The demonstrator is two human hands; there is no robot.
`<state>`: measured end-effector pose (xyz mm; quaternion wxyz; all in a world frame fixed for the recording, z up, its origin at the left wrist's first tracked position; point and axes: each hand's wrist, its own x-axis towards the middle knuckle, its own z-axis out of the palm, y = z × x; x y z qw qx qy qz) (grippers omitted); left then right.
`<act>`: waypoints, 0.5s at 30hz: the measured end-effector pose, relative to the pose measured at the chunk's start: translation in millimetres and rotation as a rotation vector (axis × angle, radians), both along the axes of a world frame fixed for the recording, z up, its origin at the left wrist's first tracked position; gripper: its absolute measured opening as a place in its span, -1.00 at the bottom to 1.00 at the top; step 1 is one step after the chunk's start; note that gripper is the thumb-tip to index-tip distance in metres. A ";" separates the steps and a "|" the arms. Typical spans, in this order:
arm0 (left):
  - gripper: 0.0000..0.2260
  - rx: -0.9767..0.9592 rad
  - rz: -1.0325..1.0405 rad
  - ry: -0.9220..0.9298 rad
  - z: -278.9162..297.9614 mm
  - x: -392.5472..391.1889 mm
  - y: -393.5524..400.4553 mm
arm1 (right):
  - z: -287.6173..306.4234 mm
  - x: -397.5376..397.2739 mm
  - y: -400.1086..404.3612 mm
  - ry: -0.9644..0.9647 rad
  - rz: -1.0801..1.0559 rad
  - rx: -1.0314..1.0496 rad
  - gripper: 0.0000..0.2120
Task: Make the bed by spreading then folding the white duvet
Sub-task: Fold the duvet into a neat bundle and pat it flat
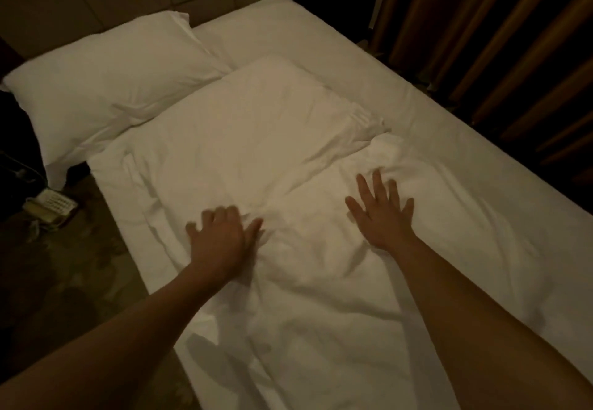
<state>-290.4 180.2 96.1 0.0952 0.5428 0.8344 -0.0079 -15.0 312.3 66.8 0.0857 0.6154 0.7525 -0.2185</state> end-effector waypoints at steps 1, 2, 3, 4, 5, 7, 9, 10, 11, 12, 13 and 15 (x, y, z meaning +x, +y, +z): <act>-0.36 0.100 -0.050 -0.019 6.9 13.0 15.6 | -0.5 -3.9 1.5 0.012 0.035 0.031 -0.35; -0.36 0.184 -0.098 -0.054 15.1 27.9 30.8 | -1.4 -9.2 2.3 0.025 0.081 0.068 -0.36; -0.37 0.209 -0.140 -0.081 20.8 42.0 43.5 | -2.5 -16.1 2.7 0.047 0.120 0.102 -0.37; -0.37 0.162 -0.186 -0.092 23.2 54.8 51.7 | -4.6 -23.1 2.2 0.067 0.150 0.128 -0.37; -0.39 0.076 -0.230 -0.092 17.7 64.8 54.8 | -7.8 -29.1 1.4 0.076 0.175 0.151 -0.38; -0.45 -0.122 -0.287 -0.129 -14.6 71.0 43.4 | -18.3 -34.0 1.8 0.080 0.220 0.189 -0.38; -0.49 -0.212 -0.254 -0.183 -54.1 57.8 12.7 | -33.9 -22.4 8.7 0.053 0.288 0.243 -0.35; -0.50 -0.213 -0.236 -0.158 -73.7 48.5 -4.9 | -44.5 -10.9 15.4 0.004 0.335 0.283 -0.32; -0.50 -0.203 -0.223 -0.125 -91.5 38.5 -21.2 | -54.5 2.2 24.2 -0.058 0.363 0.316 -0.30; -0.49 -0.193 -0.219 -0.101 -105.8 30.1 -33.7 | -63.3 16.9 35.3 -0.115 0.351 0.337 -0.28; -0.48 -0.191 -0.216 -0.088 -116.0 24.6 -41.0 | -69.8 31.3 48.0 -0.156 0.295 0.345 -0.26; -0.48 -0.198 -0.210 -0.078 -129.4 21.0 -46.0 | -80.1 55.4 72.9 -0.210 0.142 0.317 -0.25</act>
